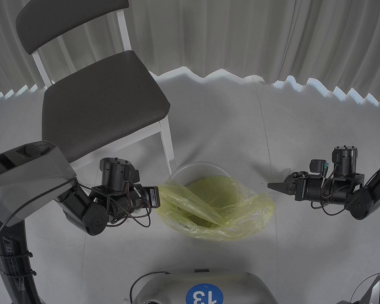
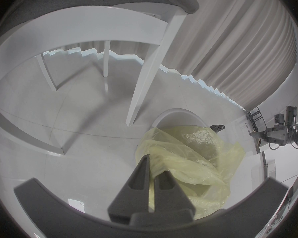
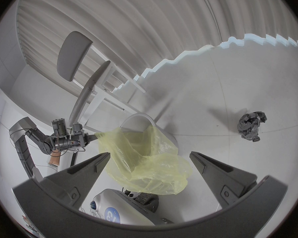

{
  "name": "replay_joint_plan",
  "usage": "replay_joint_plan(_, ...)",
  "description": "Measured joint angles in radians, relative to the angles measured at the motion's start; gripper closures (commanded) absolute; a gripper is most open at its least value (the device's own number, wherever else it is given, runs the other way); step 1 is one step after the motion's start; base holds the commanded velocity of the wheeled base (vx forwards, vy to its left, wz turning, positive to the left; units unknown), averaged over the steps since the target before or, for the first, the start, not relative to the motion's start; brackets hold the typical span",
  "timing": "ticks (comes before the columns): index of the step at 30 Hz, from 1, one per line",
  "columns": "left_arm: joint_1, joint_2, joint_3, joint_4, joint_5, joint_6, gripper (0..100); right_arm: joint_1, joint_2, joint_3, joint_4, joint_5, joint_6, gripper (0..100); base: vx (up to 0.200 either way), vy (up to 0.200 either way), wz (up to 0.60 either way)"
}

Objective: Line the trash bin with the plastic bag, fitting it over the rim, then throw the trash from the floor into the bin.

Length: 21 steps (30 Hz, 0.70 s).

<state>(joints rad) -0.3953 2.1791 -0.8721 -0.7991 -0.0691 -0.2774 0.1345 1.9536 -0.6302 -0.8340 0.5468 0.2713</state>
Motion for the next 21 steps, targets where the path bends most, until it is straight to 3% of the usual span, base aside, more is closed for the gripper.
replay_joint_plan(13, 0.008, 0.025, 0.006, -0.007, 0.002, 0.001, 100, 0.001, -0.011, 0.000, 0.000, 0.000, 0.000, 0, 0.000, 0.000, 0.00)
replay_joint_plan(14, 0.009, 0.025, 0.011, -0.007, 0.001, 0.001, 0, 0.001, -0.011, 0.000, 0.000, -0.001, 0.000, 0, 0.000, 0.000, 0.00)
replay_joint_plan(21, 0.020, 0.013, 0.028, -0.010, 0.001, -0.002, 0, 0.001, -0.013, 0.000, 0.000, -0.001, 0.000, 0, 0.000, 0.000, 0.00)
